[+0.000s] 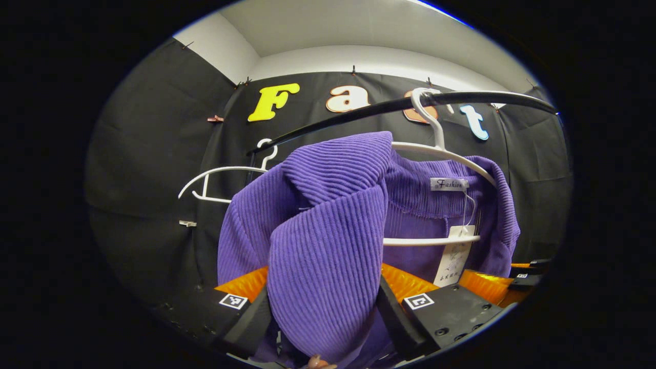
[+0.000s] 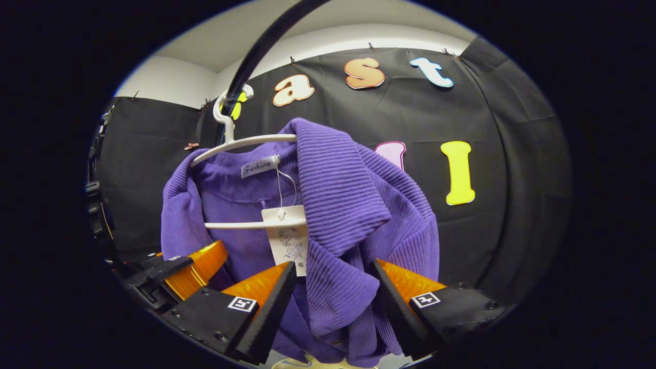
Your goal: Grasp the clothes on the hanger with both hands and then place them into the laundry hamper below.
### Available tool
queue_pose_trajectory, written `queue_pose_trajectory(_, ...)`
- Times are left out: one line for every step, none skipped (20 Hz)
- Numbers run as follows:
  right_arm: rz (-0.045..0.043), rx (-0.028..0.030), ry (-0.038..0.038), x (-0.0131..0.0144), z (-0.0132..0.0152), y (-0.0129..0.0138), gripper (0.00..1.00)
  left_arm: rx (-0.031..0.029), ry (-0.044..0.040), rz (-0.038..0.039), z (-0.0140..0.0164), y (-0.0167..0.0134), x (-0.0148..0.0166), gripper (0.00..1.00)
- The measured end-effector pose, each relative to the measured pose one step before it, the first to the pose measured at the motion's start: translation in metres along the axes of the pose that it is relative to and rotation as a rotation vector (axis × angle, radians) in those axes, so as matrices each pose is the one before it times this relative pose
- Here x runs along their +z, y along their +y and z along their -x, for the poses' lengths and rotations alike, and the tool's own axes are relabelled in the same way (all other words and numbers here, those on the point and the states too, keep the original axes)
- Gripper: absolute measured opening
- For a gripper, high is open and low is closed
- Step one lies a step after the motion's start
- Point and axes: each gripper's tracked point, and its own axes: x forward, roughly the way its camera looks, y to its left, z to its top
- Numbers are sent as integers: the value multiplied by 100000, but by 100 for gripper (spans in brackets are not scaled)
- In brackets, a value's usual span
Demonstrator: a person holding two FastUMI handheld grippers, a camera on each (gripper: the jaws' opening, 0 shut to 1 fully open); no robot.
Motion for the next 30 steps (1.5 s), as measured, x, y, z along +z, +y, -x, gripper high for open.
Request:
queue_pose_trajectory(-69, 125, 1023, -555, -667, -96, 94, -458, -462, 443, -138, -4, 52, 95)
queue_pose_trajectory(-469, 448, -183, 68, -420, -224, 94, 959, -526, 494, -222, 319, 202, 95)
queue_pose_trajectory(-328, -889, -822, 132, -606, -616, 92, 2082, -491, 327, -285, 513, 241, 95)
queue_pose_trajectory(103, -891, -985, 390, -462, -608, 77, 280, 307, 185, -360, 172, 27, 90)
queue_pose_trajectory(552, 264, -236, 101, -529, -326, 71, -636, 476, -12, -403, -121, -194, 89)
queue_pose_trajectory(1069, 336, 685, -47, -610, -332, 53, -660, 848, -406, -379, -25, -93, 83)
queue_pose_trajectory(1334, 999, -411, 344, -746, -505, 36, -865, 781, -636, -373, 160, 8, 84)
queue_pose_trajectory(1257, 4279, 283, 299, -230, 235, 20, -302, 770, -712, -386, 255, 132, 72)
queue_pose_trajectory(1419, 2772, -124, -161, 435, -125, 20, 1519, -8, -827, -336, 767, 186, 54)
queue_pose_trajectory(1085, 1950, -732, 133, 409, -246, 20, -459, 269, 61, -110, 318, 385, 35)
queue_pose_trajectory(250, 708, -1000, 394, 364, -763, 20, -2592, 1980, 957, -415, -247, -269, 17)
queue_pose_trajectory(-1330, 369, -873, 471, 391, -623, 20, -130, 1722, 981, 23, 264, -170, 12)
queue_pose_trajectory(-2370, -833, -1650, 696, 324, -763, 20, 711, 883, 1038, 366, 569, -11, 12)
queue_pose_trajectory(-2609, -871, -1915, 727, 254, -806, 20, 1006, 380, 903, 471, 477, 218, 12)
queue_pose_trajectory(-1976, -314, -1602, 567, 256, -544, 20, 623, 471, 539, 554, 218, 79, 13)
queue_pose_trajectory(-535, -450, -1312, 534, 157, -466, 19, 409, 382, 217, 697, 232, 369, 12)
queue_pose_trajectory(665, -90, -1816, 702, 567, -285, 20, -400, -705, 159, 898, 187, 648, 12)
queue_pose_trajectory(1189, 0, -2114, 735, 538, -253, 20, -598, -661, -173, 847, 239, 935, 13)
queue_pose_trajectory(746, -440, -1996, 781, 501, -348, 19, 440, -815, -766, 668, 520, 705, 12)
queue_pose_trajectory(-775, 686, -452, 316, 257, -77, 22, -75, 1435, -807, 461, 403, 429, 12)
queue_pose_trajectory(-1791, 398, 1462, -477, 221, 217, 24, 367, 2768, -420, 467, 349, -496, 12)
queue_pose_trajectory(-1950, 371, 400, -119, 216, 74, 19, 115, 1506, -475, 486, 147, -1, 12)
queue_pose_trajectory(-1421, 428, 131, 243, 343, 41, 20, -300, 540, -415, 653, -72, 240, 12)
queue_pose_trajectory(-556, 102, -139, 269, 397, 21, 20, -1042, 872, -184, 571, -269, 170, 12)
queue_pose_trajectory(97, 395, -551, 338, 375, 54, 24, -1609, 907, -33, 532, -461, -69, 12)
queue_pose_trajectory(379, 637, -166, 151, 357, 171, 20, -1095, 920, 42, 518, -245, -129, 12)
queue_pose_trajectory(303, 1066, 122, 43, 283, 332, 19, -1318, 714, 250, 474, -286, -162, 12)
queue_pose_trajectory(492, 1325, 25, -31, 83, 447, 20, -1408, 1351, 930, 178, -407, -128, 12)
queue_pose_trajectory(1007, 771, -29, -11, 300, 366, 15, -1823, 1874, 1307, 134, -557, -423, 12)
queue_pose_trajectory(1229, 414, -636, 180, 185, 262, 20, -1058, 921, 1086, 173, -502, -225, 12)
